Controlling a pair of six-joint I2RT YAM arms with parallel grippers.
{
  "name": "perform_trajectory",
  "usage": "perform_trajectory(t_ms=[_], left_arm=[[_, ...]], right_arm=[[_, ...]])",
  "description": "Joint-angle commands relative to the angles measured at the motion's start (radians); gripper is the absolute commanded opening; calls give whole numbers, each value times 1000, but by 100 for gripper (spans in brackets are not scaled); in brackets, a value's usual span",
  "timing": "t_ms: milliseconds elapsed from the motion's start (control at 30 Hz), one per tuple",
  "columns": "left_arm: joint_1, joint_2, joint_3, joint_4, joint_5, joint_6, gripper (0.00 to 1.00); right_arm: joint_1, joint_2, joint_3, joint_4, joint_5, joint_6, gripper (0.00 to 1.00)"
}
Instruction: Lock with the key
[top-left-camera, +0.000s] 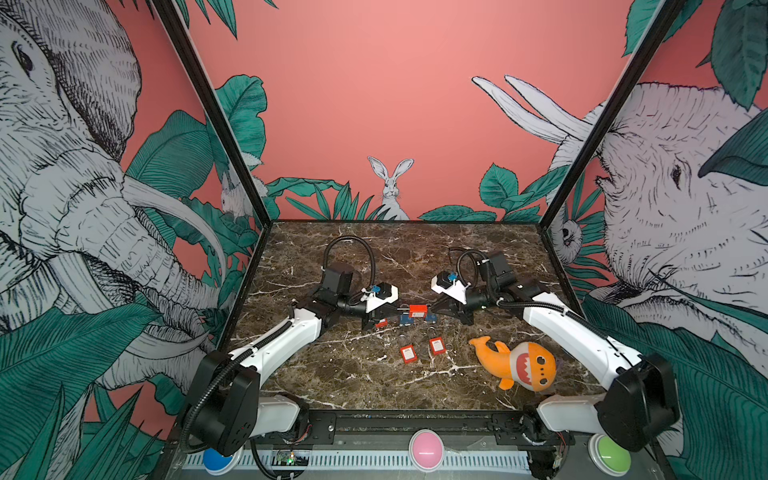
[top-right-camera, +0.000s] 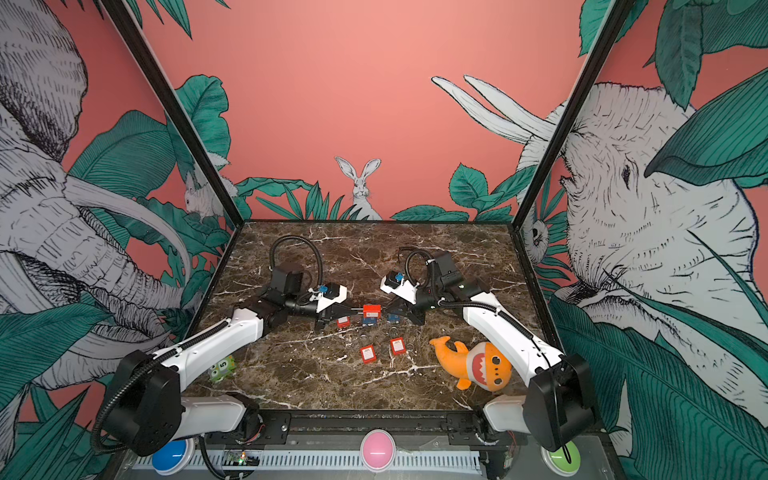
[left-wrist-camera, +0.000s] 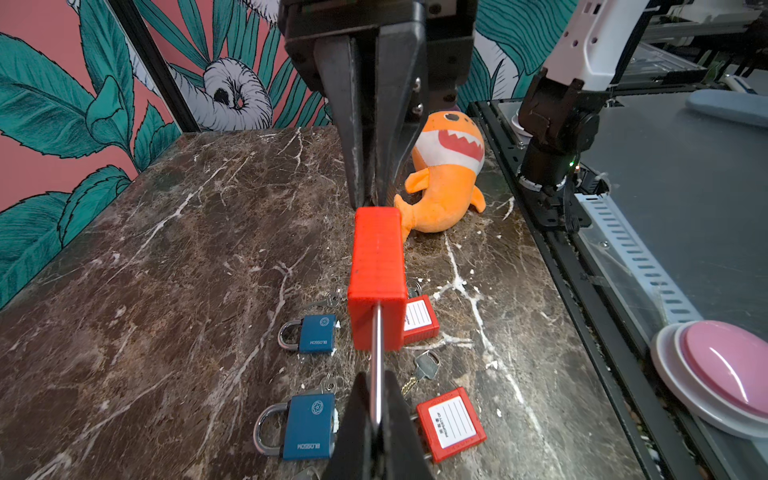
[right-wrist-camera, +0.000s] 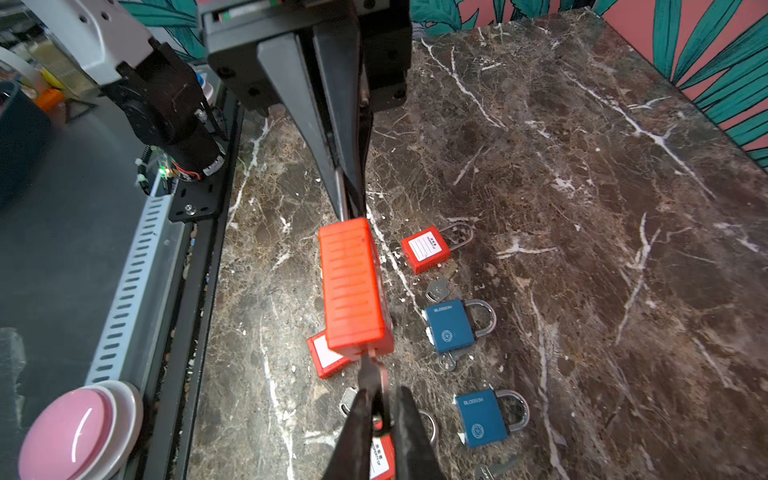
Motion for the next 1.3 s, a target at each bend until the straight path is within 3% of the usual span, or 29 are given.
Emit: perform_trajectory(t_ms=[0,100,200,367,500,767,1033,1267], left_arm=[[8,-4,43,31,58,-14,0],[8,-8,43,26,65,-4,0],[8,-7,48,10,71,10,0],[8,-7,53,-2,76,19,0],[8,-14,52,-4,72,22,0],[8,0,62,-17,78,32,0],[5,20,81,-20,93,35,0],[6,37,120,-123,99,104,0]], right_arm=[[8,-49,-23,68,64,-16,28],[5,-80,-34,83,115,0,43],[3,-58,2,18,109,-23,45],[7,13,69,-81,-1,-68,38],[6,25,71,-105,-27,-95,32],[11,19,68,-102,-39,-117,19],[24,38,70,-81,-40,-126,12],[28,35,64,-67,-31,-146,6]])
